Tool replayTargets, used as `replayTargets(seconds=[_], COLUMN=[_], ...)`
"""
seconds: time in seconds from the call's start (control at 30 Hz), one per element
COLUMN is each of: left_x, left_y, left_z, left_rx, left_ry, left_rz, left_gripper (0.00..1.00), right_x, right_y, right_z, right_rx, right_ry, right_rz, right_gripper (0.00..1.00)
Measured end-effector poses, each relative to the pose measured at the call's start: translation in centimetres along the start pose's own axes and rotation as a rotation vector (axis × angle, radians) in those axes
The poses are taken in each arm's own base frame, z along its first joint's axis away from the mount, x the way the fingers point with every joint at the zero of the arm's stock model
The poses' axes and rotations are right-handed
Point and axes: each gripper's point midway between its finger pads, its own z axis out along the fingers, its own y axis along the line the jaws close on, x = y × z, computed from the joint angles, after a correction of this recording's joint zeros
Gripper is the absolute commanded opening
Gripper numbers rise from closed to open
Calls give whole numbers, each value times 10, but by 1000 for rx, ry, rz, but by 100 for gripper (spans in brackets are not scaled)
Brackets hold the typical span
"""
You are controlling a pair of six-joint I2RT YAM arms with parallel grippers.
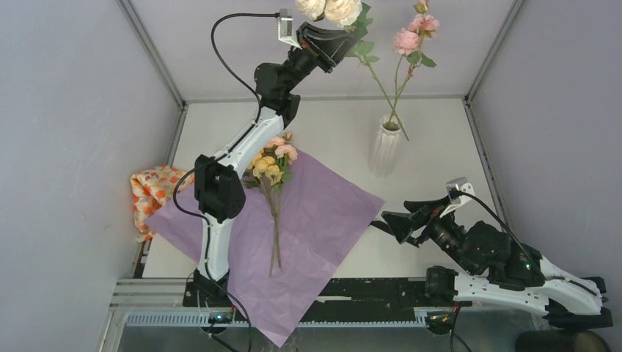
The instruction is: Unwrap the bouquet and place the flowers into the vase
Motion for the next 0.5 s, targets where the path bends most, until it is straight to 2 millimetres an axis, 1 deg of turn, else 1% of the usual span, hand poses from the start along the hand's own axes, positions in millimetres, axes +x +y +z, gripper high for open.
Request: replayTargets(seconds=[0.17, 0.27, 0.33, 0.5], left_x=[-4, -17, -30, -76], left_y=[-7, -23, -39, -98], left_z=[4, 11, 17, 28], left_rx=[3, 11, 17, 60], left_ry=[4, 7, 9, -8], left_rz=[0, 35, 77, 236], left_gripper=[3, 3, 3, 2], right_x=[2, 4, 6, 8], right_y=[1, 2, 4, 8], right_z=[1, 4, 5, 9], right_rx=[2, 5, 4, -2], right_ry=[7, 19, 27, 36], right_rz=[-5, -15, -20, -24], right_gripper=[89, 89, 89, 89])
